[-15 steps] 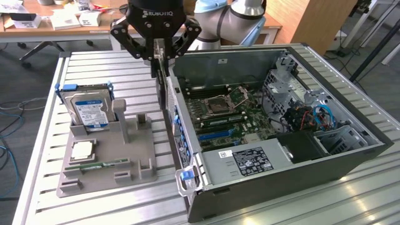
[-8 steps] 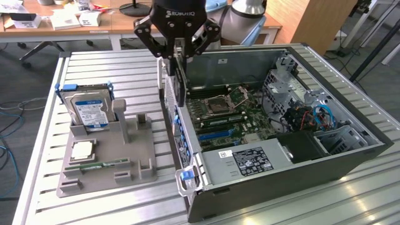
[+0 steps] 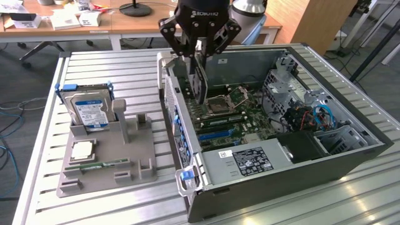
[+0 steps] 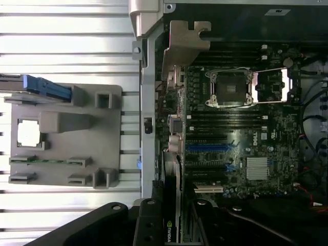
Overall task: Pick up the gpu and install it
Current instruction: 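Pick up the gpu and move the gpu toward the slot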
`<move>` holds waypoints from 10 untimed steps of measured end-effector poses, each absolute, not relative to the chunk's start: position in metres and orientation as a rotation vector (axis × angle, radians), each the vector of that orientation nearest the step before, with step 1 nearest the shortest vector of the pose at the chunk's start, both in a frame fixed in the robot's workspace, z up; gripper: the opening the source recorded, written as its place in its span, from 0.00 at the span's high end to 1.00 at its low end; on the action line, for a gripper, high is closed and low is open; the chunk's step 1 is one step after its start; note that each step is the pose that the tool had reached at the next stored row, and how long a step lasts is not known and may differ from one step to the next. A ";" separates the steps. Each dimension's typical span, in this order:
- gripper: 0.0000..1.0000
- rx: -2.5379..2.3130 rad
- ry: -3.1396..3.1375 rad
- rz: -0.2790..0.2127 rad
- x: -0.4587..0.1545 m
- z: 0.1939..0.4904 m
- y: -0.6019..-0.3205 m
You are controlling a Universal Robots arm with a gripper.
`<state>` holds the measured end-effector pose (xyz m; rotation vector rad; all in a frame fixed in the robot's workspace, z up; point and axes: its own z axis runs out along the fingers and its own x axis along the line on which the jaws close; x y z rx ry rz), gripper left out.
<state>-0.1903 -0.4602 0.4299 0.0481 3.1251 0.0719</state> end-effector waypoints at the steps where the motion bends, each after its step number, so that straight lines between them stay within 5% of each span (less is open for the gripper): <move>1: 0.74 0.048 3.125 0.072 -0.186 0.430 -0.460; 10: 0.74 0.048 3.125 0.072 -0.145 0.430 -0.460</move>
